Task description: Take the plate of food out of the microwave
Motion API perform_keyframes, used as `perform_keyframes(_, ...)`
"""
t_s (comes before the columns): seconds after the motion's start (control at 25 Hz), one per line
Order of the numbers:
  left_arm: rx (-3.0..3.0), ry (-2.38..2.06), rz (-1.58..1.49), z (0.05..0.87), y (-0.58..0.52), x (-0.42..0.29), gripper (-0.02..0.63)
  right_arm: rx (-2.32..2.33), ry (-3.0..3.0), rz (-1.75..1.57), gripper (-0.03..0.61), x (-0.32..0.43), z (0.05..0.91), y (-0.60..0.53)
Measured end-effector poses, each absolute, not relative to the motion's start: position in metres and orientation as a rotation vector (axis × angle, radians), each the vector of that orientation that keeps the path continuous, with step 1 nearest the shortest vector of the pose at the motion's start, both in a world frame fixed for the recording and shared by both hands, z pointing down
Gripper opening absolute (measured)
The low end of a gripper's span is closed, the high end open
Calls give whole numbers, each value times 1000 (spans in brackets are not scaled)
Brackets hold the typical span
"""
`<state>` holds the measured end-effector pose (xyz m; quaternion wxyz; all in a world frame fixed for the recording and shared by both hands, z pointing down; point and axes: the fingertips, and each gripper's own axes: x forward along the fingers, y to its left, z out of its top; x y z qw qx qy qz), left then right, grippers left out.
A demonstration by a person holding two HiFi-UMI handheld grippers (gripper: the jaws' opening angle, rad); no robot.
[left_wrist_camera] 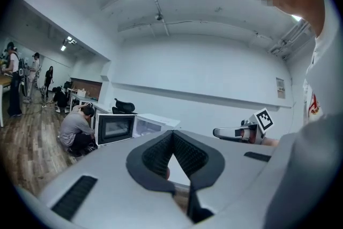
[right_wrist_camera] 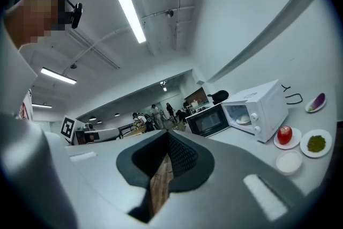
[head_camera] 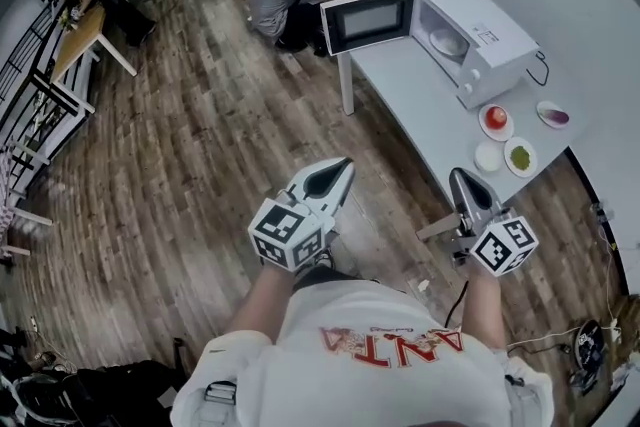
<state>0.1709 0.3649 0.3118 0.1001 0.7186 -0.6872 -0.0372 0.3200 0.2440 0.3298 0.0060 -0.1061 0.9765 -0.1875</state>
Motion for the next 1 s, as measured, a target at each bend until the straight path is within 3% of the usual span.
perform_keyframes(0.56, 2217, -1903, -123, 315, 303, 14, 9, -516, 3071, -595, 3, 160, 322, 195)
perform_keyframes(1.0, 2241, -1826, -186, 327, 286, -66, 9, -607, 3122, -617, 3, 80, 335, 190)
